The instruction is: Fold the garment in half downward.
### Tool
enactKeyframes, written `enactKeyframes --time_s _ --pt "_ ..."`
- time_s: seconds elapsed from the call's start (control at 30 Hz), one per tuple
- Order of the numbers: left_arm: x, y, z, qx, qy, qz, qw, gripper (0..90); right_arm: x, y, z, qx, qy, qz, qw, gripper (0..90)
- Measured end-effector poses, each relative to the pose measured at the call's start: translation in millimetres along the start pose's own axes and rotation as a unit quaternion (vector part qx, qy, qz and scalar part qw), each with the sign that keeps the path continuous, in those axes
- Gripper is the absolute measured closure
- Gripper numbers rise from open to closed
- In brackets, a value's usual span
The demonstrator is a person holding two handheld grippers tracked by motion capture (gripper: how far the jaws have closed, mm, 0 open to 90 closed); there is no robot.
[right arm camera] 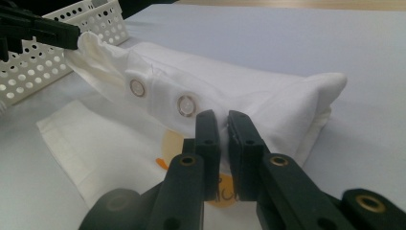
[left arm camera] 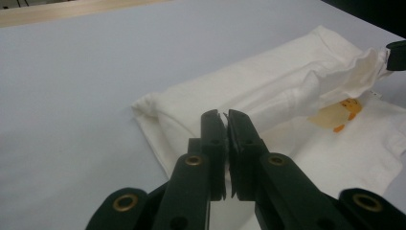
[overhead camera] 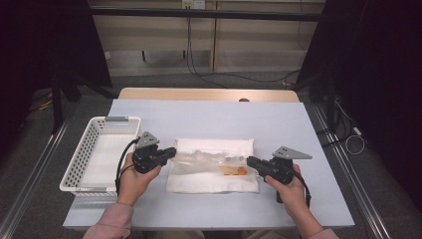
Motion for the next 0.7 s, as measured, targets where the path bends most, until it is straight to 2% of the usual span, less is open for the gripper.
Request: enactKeyframes --time_s 0.2,0.27,0.57,0.6,0.7 --pt "2.4 1.4 1.1 0.000 0.002 -0.004 1.0000 86.5 1.9 0.9 2.0 0.004 0.000 -0.002 1.0000 83.9" --pt "3.6 1.6 0.9 0.000 0.009 -0.007 0.9999 86.5 2.9 0.9 2.2 0.005 0.004 -0.004 1.0000 83.9" --pt "7.0 0.3 2.3 0.002 0.009 -0.011 0.9999 86.5 5.7 1.6 2.6 0.005 0.001 -0.009 0.9999 83.8" --pt "6.6 0.0 2.3 0.004 0.008 -0.008 0.9999 86.5 5.8 1.1 3.0 0.009 0.002 -0.009 0.9999 83.8" --pt "7.0 -1.1 3.8 0.007 0.002 -0.008 0.9999 86.5 5.4 0.5 1.9 0.005 0.002 -0.008 1.0000 83.8"
Point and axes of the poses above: each handheld gripper's, and its own axes: y roughly forward along the jaws, x roughly out of its underside, z roughly to its right, the point moved 8 cm from there along y, roughly forward along the jaws, and after that the axes turned 14 degrees about -x, right-handed, at the moved point
